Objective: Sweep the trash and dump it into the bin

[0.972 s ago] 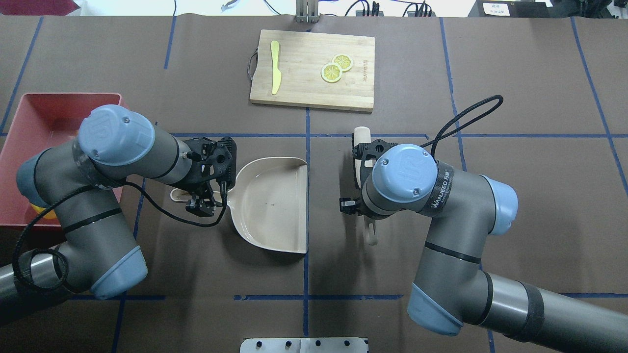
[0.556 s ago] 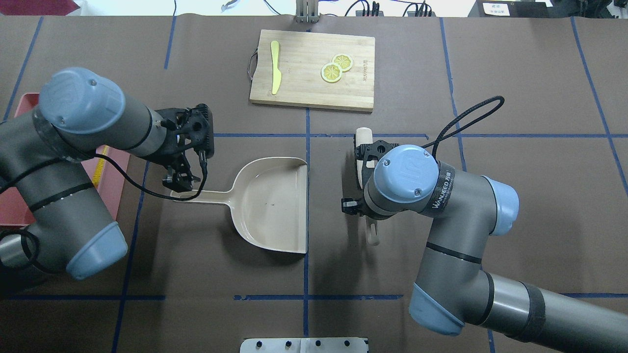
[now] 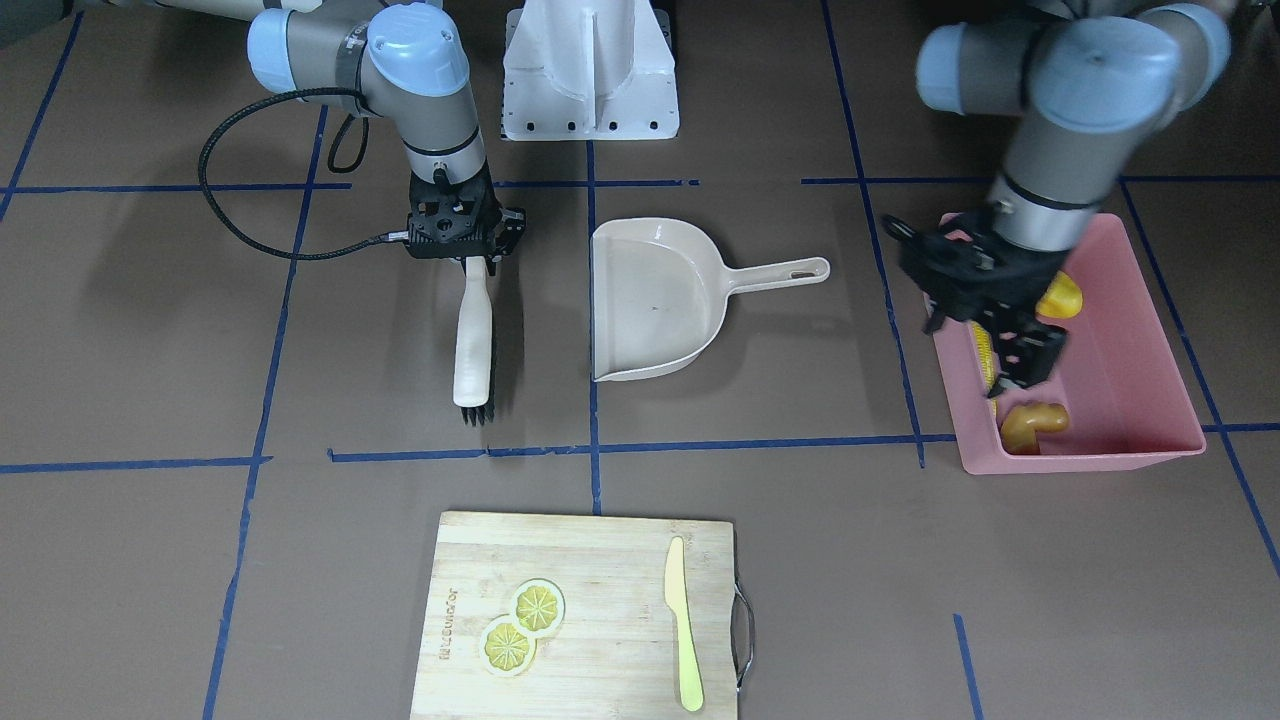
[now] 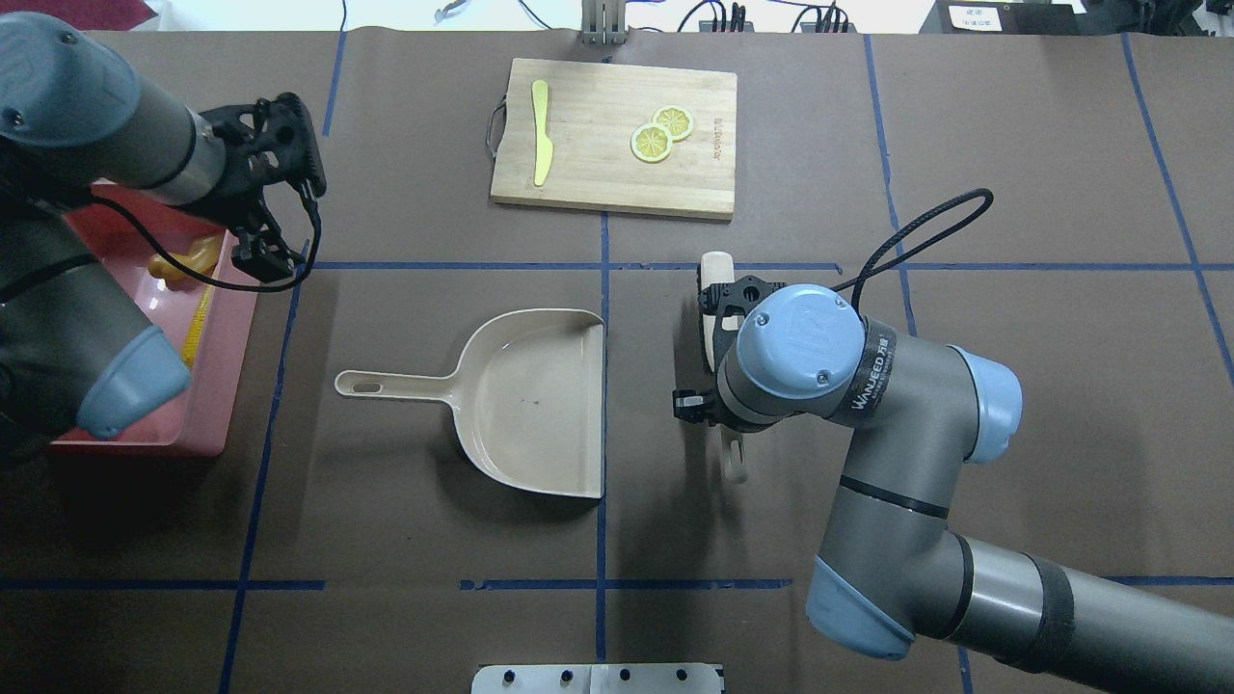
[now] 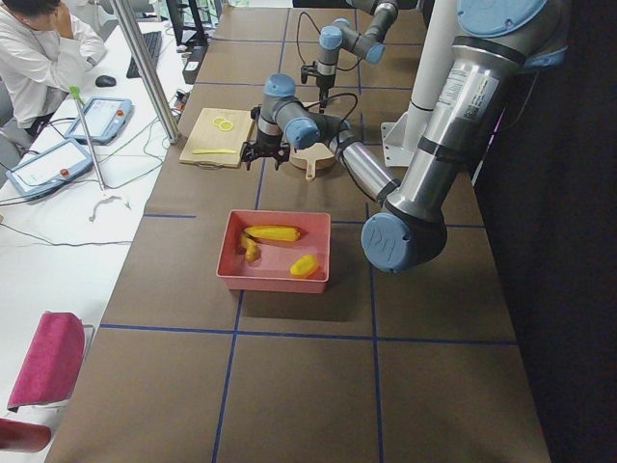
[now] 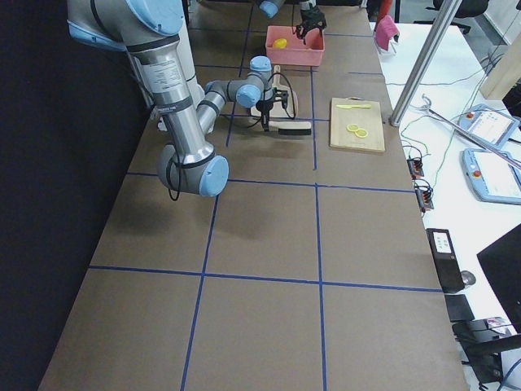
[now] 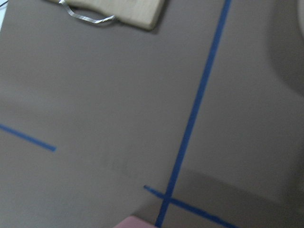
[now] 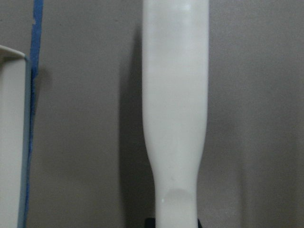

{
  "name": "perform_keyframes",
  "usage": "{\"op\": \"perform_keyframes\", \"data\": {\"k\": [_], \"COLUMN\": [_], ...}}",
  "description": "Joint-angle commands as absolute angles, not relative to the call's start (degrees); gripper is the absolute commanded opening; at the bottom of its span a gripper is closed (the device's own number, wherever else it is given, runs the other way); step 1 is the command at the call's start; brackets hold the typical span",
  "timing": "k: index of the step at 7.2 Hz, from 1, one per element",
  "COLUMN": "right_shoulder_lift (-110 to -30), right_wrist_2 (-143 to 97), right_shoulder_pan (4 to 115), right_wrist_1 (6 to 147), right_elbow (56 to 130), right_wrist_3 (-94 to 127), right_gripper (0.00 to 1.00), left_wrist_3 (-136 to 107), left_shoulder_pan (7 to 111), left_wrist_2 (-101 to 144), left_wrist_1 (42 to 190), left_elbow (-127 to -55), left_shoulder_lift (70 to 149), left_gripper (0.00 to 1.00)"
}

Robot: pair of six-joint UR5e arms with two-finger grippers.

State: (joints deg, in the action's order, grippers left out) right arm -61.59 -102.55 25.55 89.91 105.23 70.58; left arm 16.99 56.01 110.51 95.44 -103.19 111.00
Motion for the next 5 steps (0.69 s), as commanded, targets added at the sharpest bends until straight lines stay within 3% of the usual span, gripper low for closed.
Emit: {"op": "perform_keyframes", "data": {"k": [1, 3, 5], "right_shoulder_lift": [-61.6, -61.7, -61.7], "right_wrist_2": [-102.6, -102.5, -102.5], "right_shoulder_pan": [25.5, 25.5, 25.4], "right_wrist_1": [89.9, 89.9, 89.9], "right_elbow": [105.3, 105.3, 105.3], "right_wrist_3": [70.6, 70.6, 70.6], "right_gripper": [0.00, 0.00, 0.00], "left_wrist_3": [16.2, 11.5, 10.9], "left_shoulder_pan": [63.9, 74.0, 83.4], "left_wrist_2": [111.8, 122.0, 126.9], "left_wrist_1": [95.5, 95.6, 95.3], "left_elbow": [-100.3, -95.9, -86.2], "left_shoulder_lift": [106.1, 101.4, 100.8], "left_gripper": [1.00, 1.00, 1.00]}}
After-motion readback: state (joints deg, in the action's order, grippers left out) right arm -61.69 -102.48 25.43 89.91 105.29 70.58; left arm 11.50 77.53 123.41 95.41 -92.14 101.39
